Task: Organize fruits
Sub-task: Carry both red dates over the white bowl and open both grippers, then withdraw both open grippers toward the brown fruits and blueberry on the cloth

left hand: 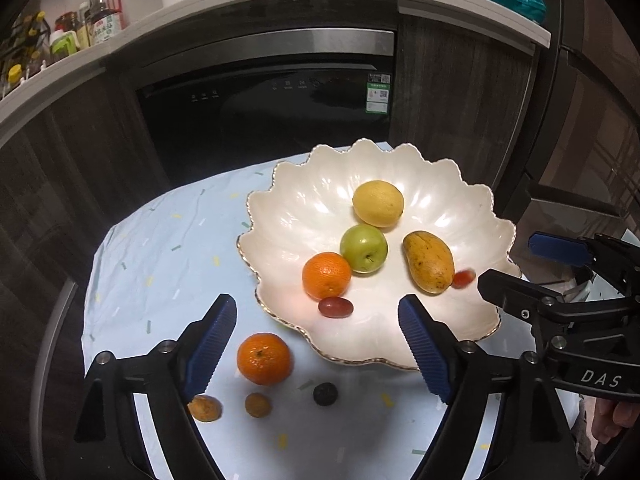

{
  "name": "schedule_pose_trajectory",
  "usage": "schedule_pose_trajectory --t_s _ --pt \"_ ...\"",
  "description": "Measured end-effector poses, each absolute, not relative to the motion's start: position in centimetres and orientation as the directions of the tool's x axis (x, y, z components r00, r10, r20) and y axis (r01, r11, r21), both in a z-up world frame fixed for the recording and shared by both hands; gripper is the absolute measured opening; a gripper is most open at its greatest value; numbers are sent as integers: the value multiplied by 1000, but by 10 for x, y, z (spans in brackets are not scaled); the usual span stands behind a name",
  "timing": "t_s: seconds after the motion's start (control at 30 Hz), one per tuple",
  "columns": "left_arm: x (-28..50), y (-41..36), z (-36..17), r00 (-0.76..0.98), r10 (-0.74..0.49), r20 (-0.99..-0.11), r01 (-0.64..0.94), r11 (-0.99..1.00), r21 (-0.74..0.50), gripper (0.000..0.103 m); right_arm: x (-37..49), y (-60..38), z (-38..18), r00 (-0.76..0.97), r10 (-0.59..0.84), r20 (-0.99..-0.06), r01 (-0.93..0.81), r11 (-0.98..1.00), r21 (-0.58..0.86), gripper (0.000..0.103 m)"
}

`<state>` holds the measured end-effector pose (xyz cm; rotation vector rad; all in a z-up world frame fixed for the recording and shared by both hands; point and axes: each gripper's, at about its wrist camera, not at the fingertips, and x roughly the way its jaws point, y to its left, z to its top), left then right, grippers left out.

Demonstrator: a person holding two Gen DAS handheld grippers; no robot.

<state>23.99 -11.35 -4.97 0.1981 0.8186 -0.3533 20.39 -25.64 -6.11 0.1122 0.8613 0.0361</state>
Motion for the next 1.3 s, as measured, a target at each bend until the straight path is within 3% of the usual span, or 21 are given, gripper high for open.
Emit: schedule_pose_trajectory --t_s 1.3 --pt "187 -19 -18 725 -117 -678 224 972 72 94 170 -180 -29 724 77 -686 -28 996 83 77"
